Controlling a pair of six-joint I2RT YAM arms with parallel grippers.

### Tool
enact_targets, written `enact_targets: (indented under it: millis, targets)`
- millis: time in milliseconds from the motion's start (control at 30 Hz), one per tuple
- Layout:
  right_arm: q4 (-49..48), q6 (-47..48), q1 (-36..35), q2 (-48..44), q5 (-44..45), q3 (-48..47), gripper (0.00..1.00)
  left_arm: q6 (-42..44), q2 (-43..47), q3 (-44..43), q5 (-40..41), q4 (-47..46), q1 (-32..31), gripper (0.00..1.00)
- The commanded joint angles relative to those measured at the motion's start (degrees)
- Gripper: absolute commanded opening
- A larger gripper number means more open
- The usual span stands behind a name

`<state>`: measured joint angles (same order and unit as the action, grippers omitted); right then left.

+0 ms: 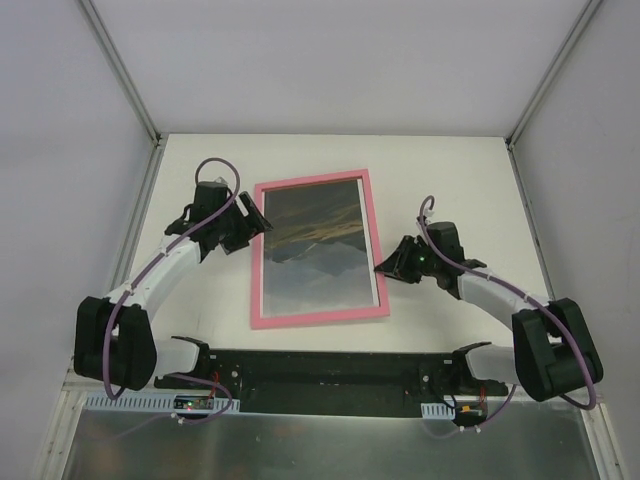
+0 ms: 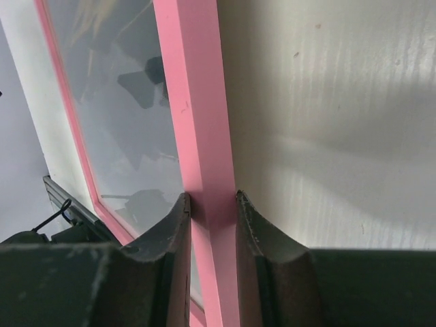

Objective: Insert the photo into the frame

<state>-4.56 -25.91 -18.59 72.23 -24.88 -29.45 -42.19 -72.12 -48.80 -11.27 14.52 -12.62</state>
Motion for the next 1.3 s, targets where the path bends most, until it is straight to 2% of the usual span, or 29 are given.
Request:
enact_targets:
  millis: [0, 400, 467, 533, 567, 667, 733, 833, 967, 1267]
  targets:
    - [-0.4, 1.1, 0.5, 2.4, 5.4, -1.0, 0.07, 3.0, -2.1, 0.7, 3.3, -2.6, 1.3, 0.75]
    - [10.8, 5.8, 0.6, 2.7, 13.6, -5.2, 0.59, 0.5, -1.4, 8.4, 10.9, -1.0, 3.8, 0.59]
    - [12.5, 6.0, 0.3, 2.6, 15.3, -6.0, 0.64, 0.4, -1.4, 9.3, 12.7, -0.7, 3.8, 0.49]
    - [14.6, 6.1, 0.4, 2.7, 18.5, -7.4, 0.64, 0.1, -1.9, 9.8, 12.9, -0.1, 3.7, 0.39]
    - [15.9, 6.1, 0.3, 3.1, 20.6, -8.4, 0.61, -0.1, -2.2, 10.0, 12.9, 0.0, 3.5, 0.32]
    - [18.6, 5.8, 0.3, 6.2, 27.0, -12.1, 0.36, -0.2, -3.6, 10.1, 15.9, 1.0, 1.1, 0.18]
    - [19.1, 5.0, 0.3, 9.1, 29.4, -14.2, 0.19, -0.7, -4.2, 10.7, 16.4, 1.2, 0.4, 0.13]
    - [19.4, 4.3, 0.4, 13.2, 30.7, -17.2, 0.07, -0.9, -4.7, 11.8, 17.1, 1.2, -0.6, 0.04]
    - [19.6, 4.0, 0.3, 18.3, 31.6, -20.1, 0.01, -1.1, -5.4, 12.7, 18.0, 1.3, -2.8, 0.0]
    - [22.5, 5.8, -2.1, 28.9, 30.8, -30.1, 0.01, -3.0, -5.0, 14.6, 17.6, 1.1, -8.4, 0.0]
